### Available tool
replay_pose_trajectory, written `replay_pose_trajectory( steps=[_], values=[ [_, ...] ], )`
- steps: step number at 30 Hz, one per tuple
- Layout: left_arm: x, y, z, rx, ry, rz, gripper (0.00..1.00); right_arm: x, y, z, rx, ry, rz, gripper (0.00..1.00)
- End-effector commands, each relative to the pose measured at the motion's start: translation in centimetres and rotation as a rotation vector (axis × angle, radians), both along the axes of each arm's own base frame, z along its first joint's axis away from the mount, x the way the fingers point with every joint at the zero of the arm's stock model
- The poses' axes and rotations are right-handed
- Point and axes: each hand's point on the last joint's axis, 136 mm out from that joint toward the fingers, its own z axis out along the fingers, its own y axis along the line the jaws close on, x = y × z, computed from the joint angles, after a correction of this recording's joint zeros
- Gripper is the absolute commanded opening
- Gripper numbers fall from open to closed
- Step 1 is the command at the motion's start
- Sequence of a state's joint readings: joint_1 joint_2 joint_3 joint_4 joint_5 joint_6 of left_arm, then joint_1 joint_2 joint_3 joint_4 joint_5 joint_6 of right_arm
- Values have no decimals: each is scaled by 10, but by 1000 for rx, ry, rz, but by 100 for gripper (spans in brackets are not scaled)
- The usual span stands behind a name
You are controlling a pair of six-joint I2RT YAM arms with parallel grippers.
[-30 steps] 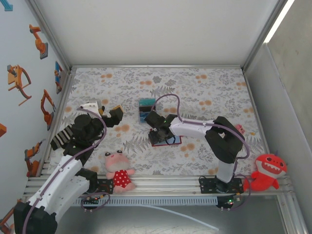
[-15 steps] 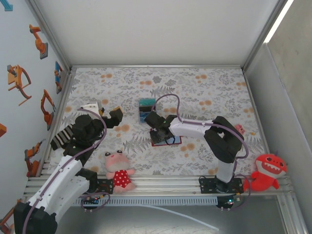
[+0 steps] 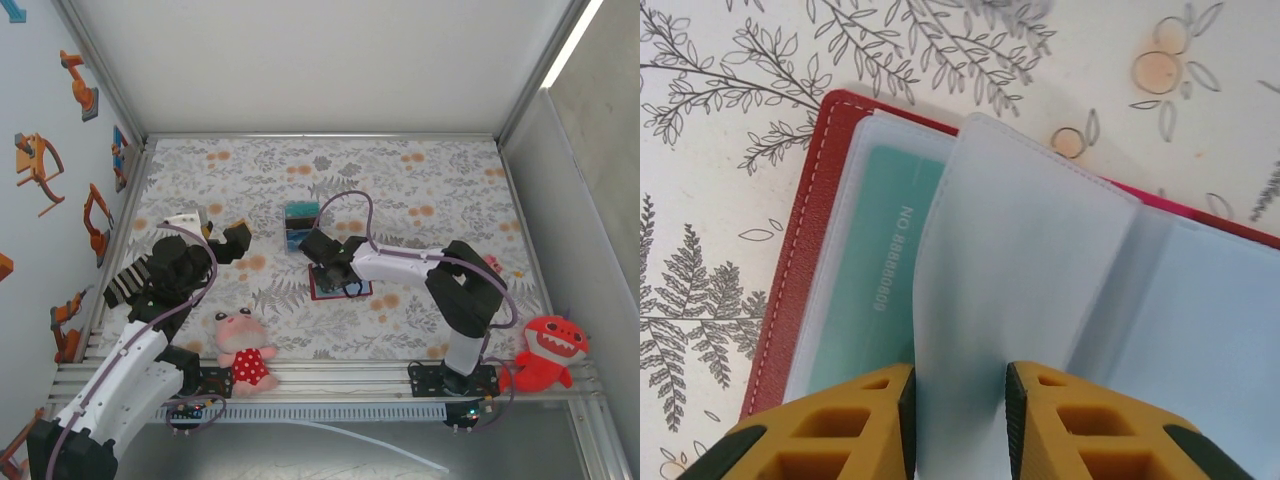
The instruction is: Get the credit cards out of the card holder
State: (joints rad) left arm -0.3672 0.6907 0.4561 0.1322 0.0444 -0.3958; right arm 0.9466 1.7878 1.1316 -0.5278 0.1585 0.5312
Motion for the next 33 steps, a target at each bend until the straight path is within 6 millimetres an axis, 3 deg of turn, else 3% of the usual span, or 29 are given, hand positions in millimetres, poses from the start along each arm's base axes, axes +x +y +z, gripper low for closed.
replay_pose_trajectory(
  steps=[1,7,15,23,33],
  values=[
    [-1,-3,21,-11,-39,-8,97,6,-20,12,-25,-48,-66,29],
    [-5,-21,27,89,-66,-45,97,9,-42,13,-31,-57,-134,29],
    [-6,-50,15,267,-47,-83,97,8,-70,9,14,-37,-230,29],
    [-8,-79,-23,452,35,-115,97,8,-95,12,112,-19,-340,27],
    [-11,-109,-75,569,134,-171,97,16,-115,55,287,-84,-432,24]
  ],
)
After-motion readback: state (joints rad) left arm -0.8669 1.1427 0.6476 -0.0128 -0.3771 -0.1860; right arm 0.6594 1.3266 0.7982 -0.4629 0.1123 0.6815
